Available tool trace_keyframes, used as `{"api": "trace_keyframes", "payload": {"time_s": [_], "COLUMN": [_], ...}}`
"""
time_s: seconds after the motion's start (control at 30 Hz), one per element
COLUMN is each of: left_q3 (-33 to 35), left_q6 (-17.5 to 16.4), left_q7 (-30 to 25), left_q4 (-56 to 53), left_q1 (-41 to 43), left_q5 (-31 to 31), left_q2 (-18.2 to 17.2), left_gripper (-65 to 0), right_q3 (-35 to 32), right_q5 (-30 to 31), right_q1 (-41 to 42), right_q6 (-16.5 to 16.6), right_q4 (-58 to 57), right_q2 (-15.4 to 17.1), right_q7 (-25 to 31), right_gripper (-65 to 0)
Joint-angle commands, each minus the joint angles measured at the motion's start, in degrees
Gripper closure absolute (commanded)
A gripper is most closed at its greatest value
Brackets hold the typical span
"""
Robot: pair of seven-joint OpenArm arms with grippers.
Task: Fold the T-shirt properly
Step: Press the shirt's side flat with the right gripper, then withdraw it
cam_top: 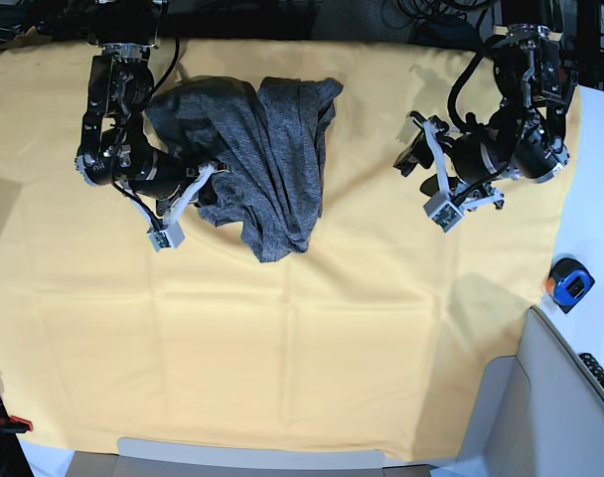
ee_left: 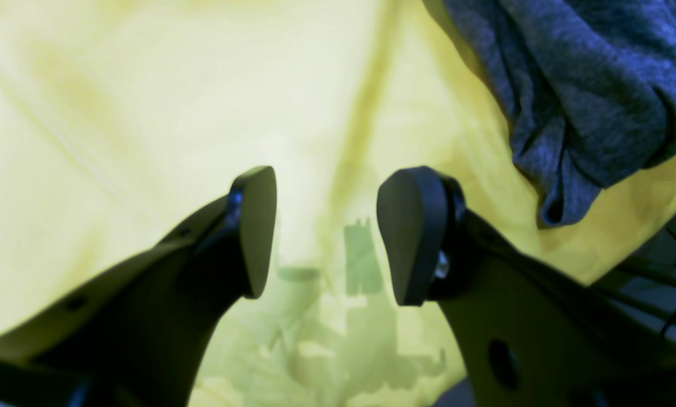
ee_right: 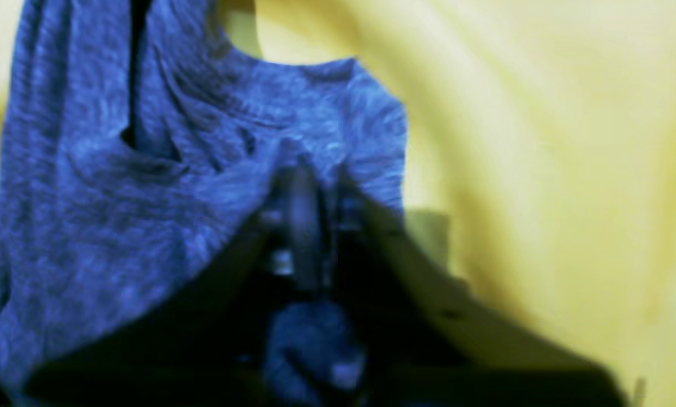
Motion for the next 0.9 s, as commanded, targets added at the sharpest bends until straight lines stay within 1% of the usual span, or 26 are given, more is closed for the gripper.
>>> {"api": "trace_keyframes", "payload": {"time_s": [0.0,0.1,0.23,0.3,0.43,0.53,0.67,0.73,0.8,0.87], "left_q3": [-0.2,-0.4,-0.2,-0.3,-0.1,-0.1,-0.1,-0.1,-0.1,-0.1], "left_q6": [-0.1,-0.1,-0.2,-0.2,-0.2,-0.2,-0.2,-0.2,-0.2,-0.2], "left_q7": [-0.5,-0.5,-0.6,-1.4,-3.9,-3.9,-3.9,-3.9,-3.9,-3.9], "left_q4": [0.9,0.9,0.9,0.9,0.9,0.9,0.9,0.9,0.9,0.9], "left_q1": [-0.6,0.2,1.1,1.7,3.4,3.8,3.9,3.9,3.9,3.9], "left_q5": [-0.5,-0.5,-0.5,-0.5,-0.5,-0.5,-0.5,-0.5,-0.5,-0.5], "left_q2": [-0.5,-0.5,-0.5,-0.5,-0.5,-0.5,-0.5,-0.5,-0.5,-0.5], "left_gripper": [-31.1,-31.1,-31.1,-31.1,-31.1,-31.1,-31.1,-31.1,-31.1,-31.1], "right_q3": [0.0,0.2,0.3,0.3,0.3,0.3,0.3,0.3,0.3,0.3], "right_q5": [0.6,0.5,0.5,-0.5,-7.1,-13.3,-20.7,-23.3,-24.4,-24.4], "right_q1": [1.8,4.0,7.7,9.1,10.2,9.6,8.1,8.1,8.1,8.3], "right_q6": [0.1,0.0,-0.1,-0.2,-0.2,-0.2,-0.2,-0.2,-0.2,-0.2], "right_q4": [0.6,0.1,0.0,0.0,0.0,0.0,0.3,0.3,0.4,1.0], "right_q2": [0.3,0.8,1.0,1.0,0.2,-1.3,-4.0,-5.0,-5.3,-5.3], "right_q7": [1.0,1.1,1.1,1.1,1.8,5.9,8.9,9.4,9.6,9.6], "right_gripper": [0.0,-1.1,-0.7,-0.7,-0.7,-0.7,-0.9,-1.1,-1.8,-6.7]}}
